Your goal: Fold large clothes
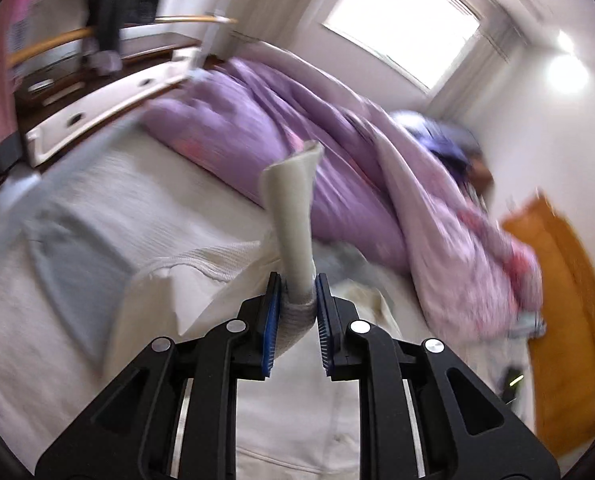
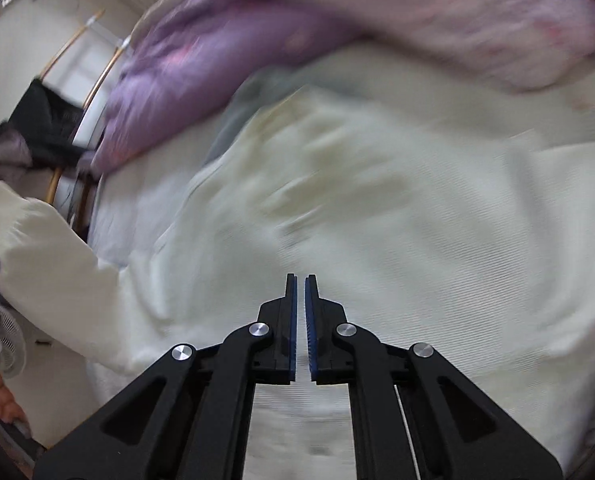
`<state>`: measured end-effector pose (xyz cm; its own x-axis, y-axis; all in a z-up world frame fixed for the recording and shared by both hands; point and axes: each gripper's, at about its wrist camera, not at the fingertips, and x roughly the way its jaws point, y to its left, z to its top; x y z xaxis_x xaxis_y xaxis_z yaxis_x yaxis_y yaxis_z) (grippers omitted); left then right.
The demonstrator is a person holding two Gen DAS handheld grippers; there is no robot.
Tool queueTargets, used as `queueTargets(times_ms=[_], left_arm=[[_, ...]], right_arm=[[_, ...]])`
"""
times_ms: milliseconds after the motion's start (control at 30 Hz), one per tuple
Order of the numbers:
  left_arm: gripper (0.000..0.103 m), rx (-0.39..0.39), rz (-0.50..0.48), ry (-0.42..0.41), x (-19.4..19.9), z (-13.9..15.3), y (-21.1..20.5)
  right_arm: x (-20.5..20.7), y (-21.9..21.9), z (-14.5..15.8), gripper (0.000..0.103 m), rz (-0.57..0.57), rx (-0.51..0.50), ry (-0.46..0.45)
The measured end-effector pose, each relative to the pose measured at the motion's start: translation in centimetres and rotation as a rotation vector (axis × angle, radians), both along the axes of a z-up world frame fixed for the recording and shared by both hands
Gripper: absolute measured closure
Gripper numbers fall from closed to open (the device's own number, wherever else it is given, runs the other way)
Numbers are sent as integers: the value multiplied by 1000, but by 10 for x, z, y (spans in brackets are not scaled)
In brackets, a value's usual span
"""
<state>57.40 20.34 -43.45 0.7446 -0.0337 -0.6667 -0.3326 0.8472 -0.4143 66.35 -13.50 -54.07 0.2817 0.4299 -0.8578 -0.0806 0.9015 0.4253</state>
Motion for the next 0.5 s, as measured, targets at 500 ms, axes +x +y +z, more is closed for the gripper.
queueTargets(times_ms=[500], left_arm=[[86, 134, -272, 361, 69, -178, -266]], right_arm=[[21, -345, 0, 95, -451, -211, -76]])
